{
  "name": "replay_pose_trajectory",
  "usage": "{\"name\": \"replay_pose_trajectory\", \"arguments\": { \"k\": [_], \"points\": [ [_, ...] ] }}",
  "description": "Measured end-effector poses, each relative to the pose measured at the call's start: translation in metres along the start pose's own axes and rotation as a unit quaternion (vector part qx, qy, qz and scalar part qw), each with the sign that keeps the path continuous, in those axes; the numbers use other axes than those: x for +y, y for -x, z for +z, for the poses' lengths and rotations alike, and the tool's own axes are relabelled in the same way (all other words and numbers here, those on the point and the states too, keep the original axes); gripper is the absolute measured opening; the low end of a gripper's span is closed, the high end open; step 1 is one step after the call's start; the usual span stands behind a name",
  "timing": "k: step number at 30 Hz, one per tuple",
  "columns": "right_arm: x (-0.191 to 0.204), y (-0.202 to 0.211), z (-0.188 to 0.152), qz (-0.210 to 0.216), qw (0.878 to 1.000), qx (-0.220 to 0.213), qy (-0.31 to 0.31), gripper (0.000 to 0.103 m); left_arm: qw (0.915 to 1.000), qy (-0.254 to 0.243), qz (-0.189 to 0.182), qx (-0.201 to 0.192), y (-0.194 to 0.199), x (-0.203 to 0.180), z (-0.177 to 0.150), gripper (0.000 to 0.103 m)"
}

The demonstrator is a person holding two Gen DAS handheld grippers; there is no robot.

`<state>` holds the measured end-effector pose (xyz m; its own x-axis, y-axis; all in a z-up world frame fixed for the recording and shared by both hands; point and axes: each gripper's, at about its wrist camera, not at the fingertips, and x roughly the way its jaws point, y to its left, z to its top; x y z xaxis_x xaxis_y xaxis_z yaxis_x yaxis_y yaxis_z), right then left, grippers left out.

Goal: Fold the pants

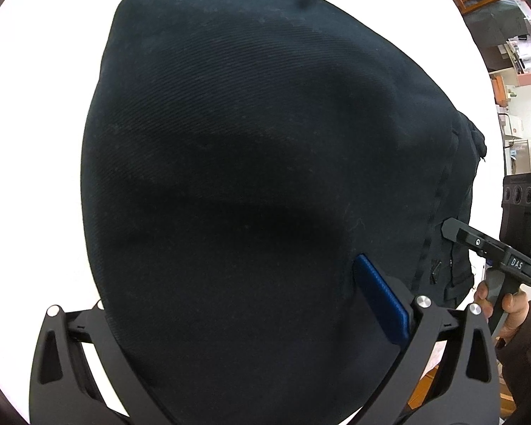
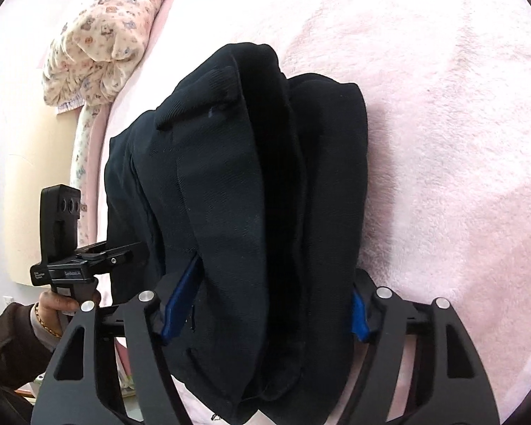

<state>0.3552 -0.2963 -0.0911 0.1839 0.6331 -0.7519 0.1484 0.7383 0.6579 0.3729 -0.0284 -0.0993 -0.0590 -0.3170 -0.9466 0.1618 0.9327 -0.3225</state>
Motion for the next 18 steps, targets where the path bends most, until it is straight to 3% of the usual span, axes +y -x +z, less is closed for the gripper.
{"name": "replay_pose_trajectory", "arguments": {
  "k": [5, 10, 13, 18],
  "points": [
    [0.003, -0.001, -0.005, -0.001, 1.000, -0.005, 0.003, 0.070, 1.0000, 0.002, 0.001, 0.002, 0.000, 0.000, 0.000, 0.101],
    [0.002, 0.010, -0.010, 0.010, 1.000, -0.019, 0.017, 0.049, 1.0000, 0.005, -0.001, -0.001, 0.004, 0.003, -0.002, 0.097],
    [0.002, 0.011, -0.013, 0.022, 0.999, -0.027, 0.016, 0.044, 0.9999, 0.005, -0.003, -0.013, 0.012, 0.006, -0.006, 0.082],
    [0.006, 0.016, -0.015, 0.044, 0.998, -0.036, 0.020, 0.039, 0.9988, 0.008, -0.016, -0.045, 0.032, 0.014, -0.017, 0.039]
  ]
}}
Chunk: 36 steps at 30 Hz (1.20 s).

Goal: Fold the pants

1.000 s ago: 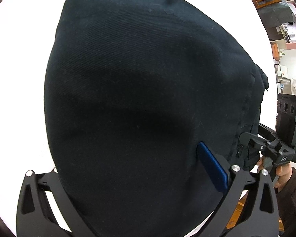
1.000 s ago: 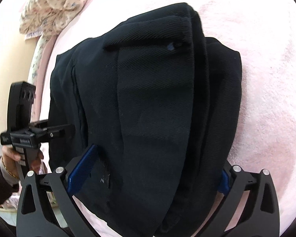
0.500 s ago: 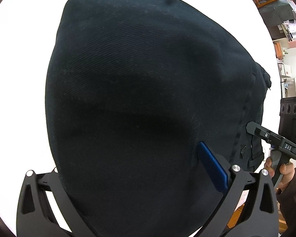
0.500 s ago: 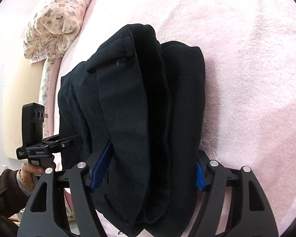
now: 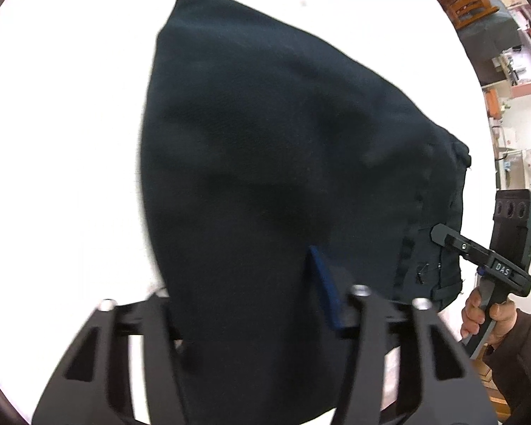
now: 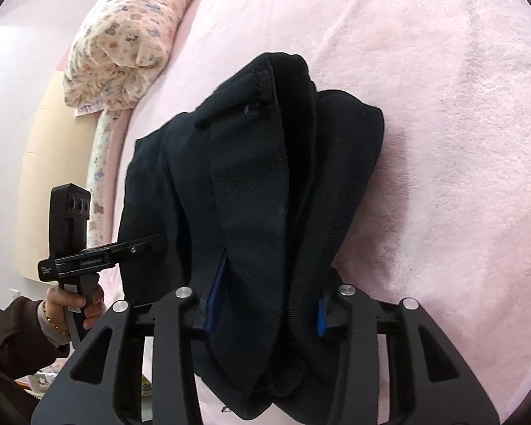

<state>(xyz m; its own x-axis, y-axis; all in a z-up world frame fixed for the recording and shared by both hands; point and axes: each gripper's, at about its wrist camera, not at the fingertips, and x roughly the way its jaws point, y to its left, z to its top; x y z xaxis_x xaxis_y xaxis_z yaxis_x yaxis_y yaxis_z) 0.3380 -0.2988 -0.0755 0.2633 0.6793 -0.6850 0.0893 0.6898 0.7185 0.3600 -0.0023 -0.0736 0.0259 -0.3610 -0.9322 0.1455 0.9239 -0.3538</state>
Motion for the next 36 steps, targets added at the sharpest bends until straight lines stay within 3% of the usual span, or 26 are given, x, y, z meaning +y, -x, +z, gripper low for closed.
{"name": "replay_pose_trajectory", "arguments": {
  "k": [3, 6, 10, 25, 36],
  "points": [
    [0.005, 0.003, -0.001, 0.011, 1.000, -0.005, 0.009, 0.037, 0.9996, 0.002, -0.018, -0.023, 0.010, 0.005, -0.006, 0.027],
    [0.011, 0.007, -0.002, 0.022, 1.000, -0.012, 0.015, 0.036, 0.9979, 0.012, -0.043, -0.047, 0.015, 0.013, -0.011, 0.021],
    [0.018, 0.012, -0.005, 0.040, 0.999, -0.021, 0.018, 0.035, 0.9955, 0.009, -0.059, -0.073, 0.025, 0.019, -0.016, 0.019],
    [0.031, 0.039, 0.007, 0.078, 0.995, -0.059, 0.014, 0.035, 0.9902, 0.018, -0.095, -0.101, 0.063, 0.026, -0.013, 0.019],
    [0.031, 0.055, 0.066, 0.060, 0.994, -0.084, 0.029, 0.034, 0.9887, -0.004, -0.096, -0.115, 0.055, -0.009, 0.050, 0.019]
  ]
}}
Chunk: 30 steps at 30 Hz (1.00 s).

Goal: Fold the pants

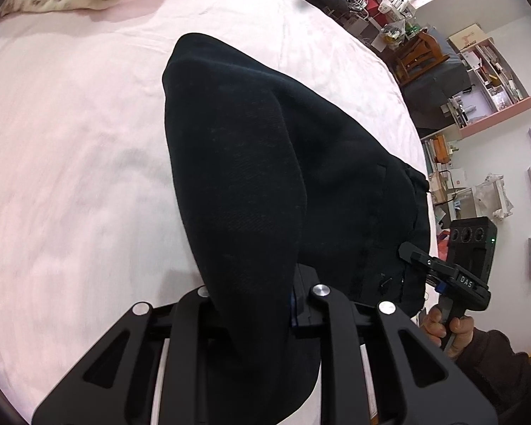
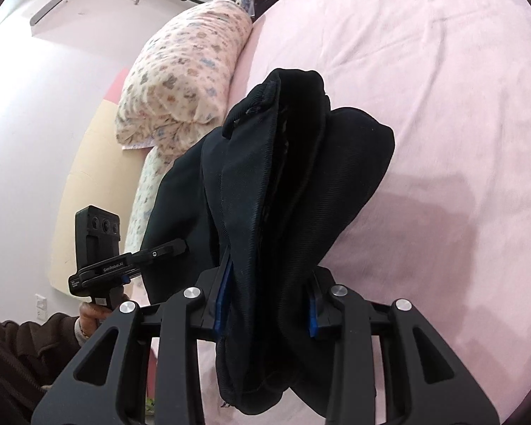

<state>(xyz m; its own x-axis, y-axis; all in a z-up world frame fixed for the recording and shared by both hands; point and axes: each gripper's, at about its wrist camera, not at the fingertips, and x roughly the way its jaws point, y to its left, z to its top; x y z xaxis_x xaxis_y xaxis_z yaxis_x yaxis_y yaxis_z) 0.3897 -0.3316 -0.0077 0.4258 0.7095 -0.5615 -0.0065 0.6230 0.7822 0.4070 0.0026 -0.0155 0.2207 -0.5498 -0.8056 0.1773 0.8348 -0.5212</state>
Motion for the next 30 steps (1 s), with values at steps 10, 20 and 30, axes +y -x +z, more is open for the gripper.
{"name": "replay_pose_trajectory", "arguments": {
  "k": [10, 20, 30],
  "points": [
    [-0.048, -0.025, 0.024, -0.053, 0.998, -0.005, -0.039, 0.034, 0.9988, -0.026, 0.029, 0.029, -0.052, 0.006, 0.033, 0.019],
    [-0.066, -0.035, 0.017, -0.102, 0.993, -0.006, -0.063, 0.047, 0.9925, -0.054, 0.102, 0.042, -0.071, 0.032, 0.033, 0.058],
    [-0.046, 0.023, 0.013, -0.180, 0.981, -0.070, -0.023, 0.053, 0.9766, -0.075, 0.196, -0.049, 0.012, 0.056, 0.026, 0.091]
  ]
}}
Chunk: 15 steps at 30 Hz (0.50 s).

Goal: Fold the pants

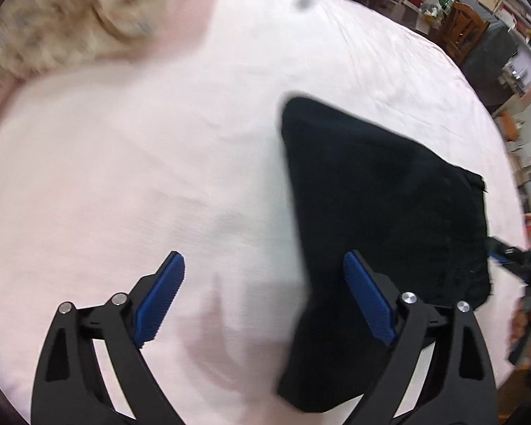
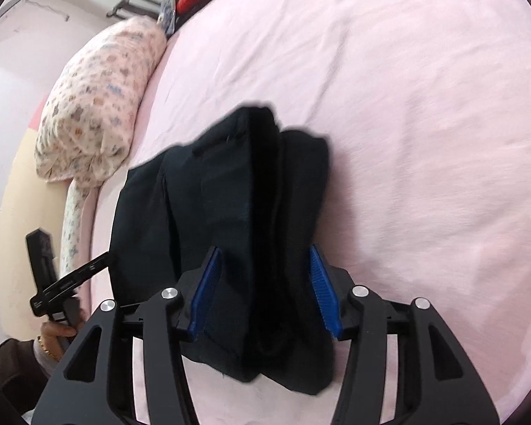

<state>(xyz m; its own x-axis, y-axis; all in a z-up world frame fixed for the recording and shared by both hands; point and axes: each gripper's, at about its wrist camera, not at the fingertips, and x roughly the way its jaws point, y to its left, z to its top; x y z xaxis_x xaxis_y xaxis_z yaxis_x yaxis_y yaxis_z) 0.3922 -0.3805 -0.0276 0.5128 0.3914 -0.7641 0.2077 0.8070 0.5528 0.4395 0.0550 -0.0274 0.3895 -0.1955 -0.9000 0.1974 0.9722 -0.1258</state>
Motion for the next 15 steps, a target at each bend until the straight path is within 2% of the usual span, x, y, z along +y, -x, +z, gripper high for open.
{"name": "replay_pose_trajectory", "arguments": {
  "k": [2, 3, 4, 6, 7, 9, 12, 15],
  "points": [
    [0.016, 0.016, 0.000, -0.021, 0.998, -0.044, 0.048, 0.053, 0.9985, -0.001, -0.002, -0.054, 0.027, -0.005, 0.002, 0.091],
    [0.035, 0.024, -0.001, -0.028, 0.993, -0.066, 0.093, 0.051, 0.9973, -0.003, -0.008, -0.073, 0.035, -0.010, 0.003, 0.092],
    [0.049, 0.024, -0.001, -0.034, 0.989, -0.073, 0.124, 0.050, 0.9940, -0.008, -0.030, -0.105, 0.051, -0.016, 0.001, 0.095],
    [0.082, 0.018, -0.009, -0.049, 0.975, -0.076, 0.203, 0.045, 0.9898, -0.015, -0.067, -0.125, 0.057, -0.041, 0.005, 0.101],
    [0.099, 0.010, -0.017, -0.062, 0.965, -0.071, 0.245, 0.044, 0.9892, -0.025, -0.083, -0.118, 0.054, -0.056, 0.007, 0.101],
    [0.111, -0.003, -0.023, -0.073, 0.958, -0.063, 0.271, 0.038, 0.9907, -0.054, -0.081, -0.095, 0.037, -0.088, 0.013, 0.101],
    [0.116, -0.024, -0.030, -0.092, 0.954, -0.050, 0.283, 0.038, 0.9922, -0.079, -0.077, -0.058, 0.013, -0.115, 0.007, 0.101],
    [0.114, -0.033, -0.036, -0.105, 0.951, -0.041, 0.289, 0.037, 0.9931, -0.080, -0.078, -0.036, -0.007, -0.118, 0.000, 0.101]
  ]
}}
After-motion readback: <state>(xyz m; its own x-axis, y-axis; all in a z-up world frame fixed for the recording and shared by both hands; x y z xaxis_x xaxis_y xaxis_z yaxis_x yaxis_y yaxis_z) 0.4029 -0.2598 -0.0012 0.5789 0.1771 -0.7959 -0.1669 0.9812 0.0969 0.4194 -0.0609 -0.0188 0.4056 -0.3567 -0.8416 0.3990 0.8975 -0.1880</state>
